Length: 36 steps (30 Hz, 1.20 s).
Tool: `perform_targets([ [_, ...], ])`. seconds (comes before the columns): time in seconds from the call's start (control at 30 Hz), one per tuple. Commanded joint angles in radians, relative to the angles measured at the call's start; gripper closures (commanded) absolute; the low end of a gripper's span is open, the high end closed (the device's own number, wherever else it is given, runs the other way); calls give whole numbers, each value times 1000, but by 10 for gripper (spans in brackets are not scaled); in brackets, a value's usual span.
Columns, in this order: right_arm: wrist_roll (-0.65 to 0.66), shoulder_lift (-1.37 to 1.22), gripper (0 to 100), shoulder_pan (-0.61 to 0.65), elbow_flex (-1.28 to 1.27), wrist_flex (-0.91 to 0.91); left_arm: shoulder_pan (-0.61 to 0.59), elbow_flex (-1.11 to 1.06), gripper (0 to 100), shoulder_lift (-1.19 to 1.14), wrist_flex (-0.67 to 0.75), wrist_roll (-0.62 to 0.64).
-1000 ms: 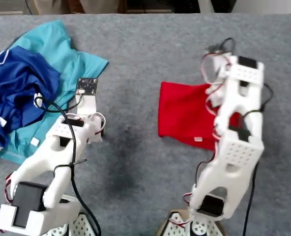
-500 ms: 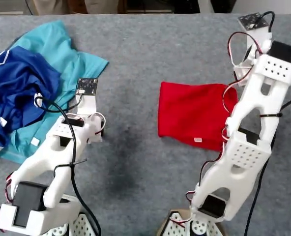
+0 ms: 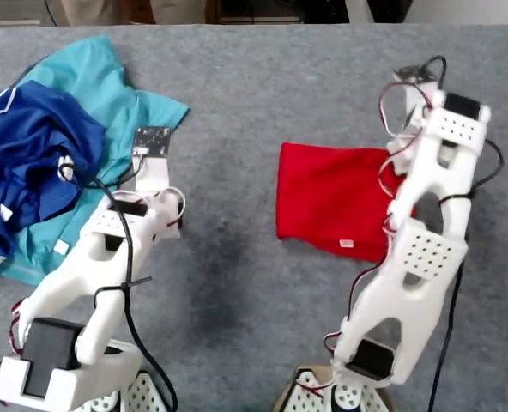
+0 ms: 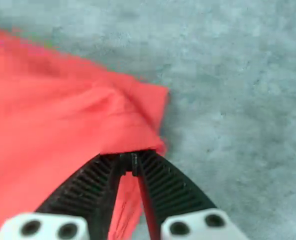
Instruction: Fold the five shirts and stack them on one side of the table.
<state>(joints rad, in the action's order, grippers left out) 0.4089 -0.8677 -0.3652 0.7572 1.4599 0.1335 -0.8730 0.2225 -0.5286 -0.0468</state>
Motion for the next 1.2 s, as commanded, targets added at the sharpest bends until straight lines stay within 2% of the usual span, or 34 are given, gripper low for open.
perform_targets([
  [0.0,-92,2,996,-74,-1,-84,81,97,981,36,-3,-8],
  [0.17,-245,-15,996,-102,-10,-146,245,219,981,27,8,-9],
  [0.3,-319,-31,996,-128,7,-175,377,365,981,-16,37,-9],
  [0.47,-416,-41,996,-143,28,-184,393,552,981,-263,250,-3],
  [0.57,-427,-42,996,-150,33,-184,384,735,981,-492,279,-3],
  [0.67,-427,-42,996,-156,33,-184,365,985,981,-717,189,-2],
  [0.9,-427,-42,996,-156,33,-184,358,1620,981,-1109,-203,-2],
  [1.17,-427,-42,996,-156,35,-184,315,2130,981,-1469,-443,-2],
])
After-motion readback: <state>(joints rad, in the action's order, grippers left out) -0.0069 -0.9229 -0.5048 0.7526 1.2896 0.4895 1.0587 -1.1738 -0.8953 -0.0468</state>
